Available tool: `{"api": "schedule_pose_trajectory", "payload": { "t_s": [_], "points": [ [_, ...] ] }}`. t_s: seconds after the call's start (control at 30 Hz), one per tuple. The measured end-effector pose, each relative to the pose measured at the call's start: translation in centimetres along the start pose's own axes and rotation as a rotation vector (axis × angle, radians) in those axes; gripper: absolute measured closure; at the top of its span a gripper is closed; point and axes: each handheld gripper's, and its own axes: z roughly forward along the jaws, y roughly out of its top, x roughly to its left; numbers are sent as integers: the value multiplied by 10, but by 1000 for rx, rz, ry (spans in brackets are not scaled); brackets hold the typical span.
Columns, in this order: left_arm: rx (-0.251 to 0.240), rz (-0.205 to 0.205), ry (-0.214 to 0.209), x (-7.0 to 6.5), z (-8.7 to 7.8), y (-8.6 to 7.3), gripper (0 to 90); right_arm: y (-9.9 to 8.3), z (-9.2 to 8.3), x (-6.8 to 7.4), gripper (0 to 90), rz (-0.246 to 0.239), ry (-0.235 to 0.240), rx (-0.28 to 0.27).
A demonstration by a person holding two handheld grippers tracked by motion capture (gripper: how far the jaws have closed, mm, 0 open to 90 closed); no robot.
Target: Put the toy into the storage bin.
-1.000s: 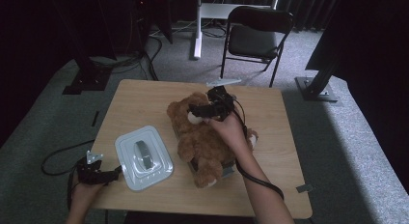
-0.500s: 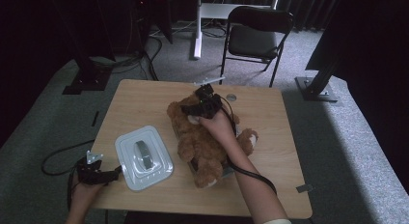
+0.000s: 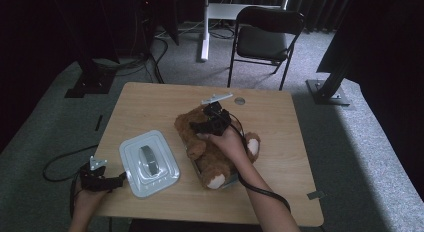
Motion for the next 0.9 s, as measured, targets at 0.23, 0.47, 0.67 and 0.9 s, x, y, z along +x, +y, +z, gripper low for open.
{"api": "schedule_pose_trajectory", "payload": {
  "t_s": [0.23,0.47,0.67,0.9],
  "points": [
    [0,-1,0,0,0,0,5,-10,21,-2,251,6,-4,122],
    [0,0,0,0,0,0,5,-23,60,10,247,-81,-82,294],
    [0,0,0,0,0,0,5,-21,54,9,242,-54,-78,257],
    [0,0,0,0,0,0,5,-14,28,13,244,-27,-38,158]
  ]
}}
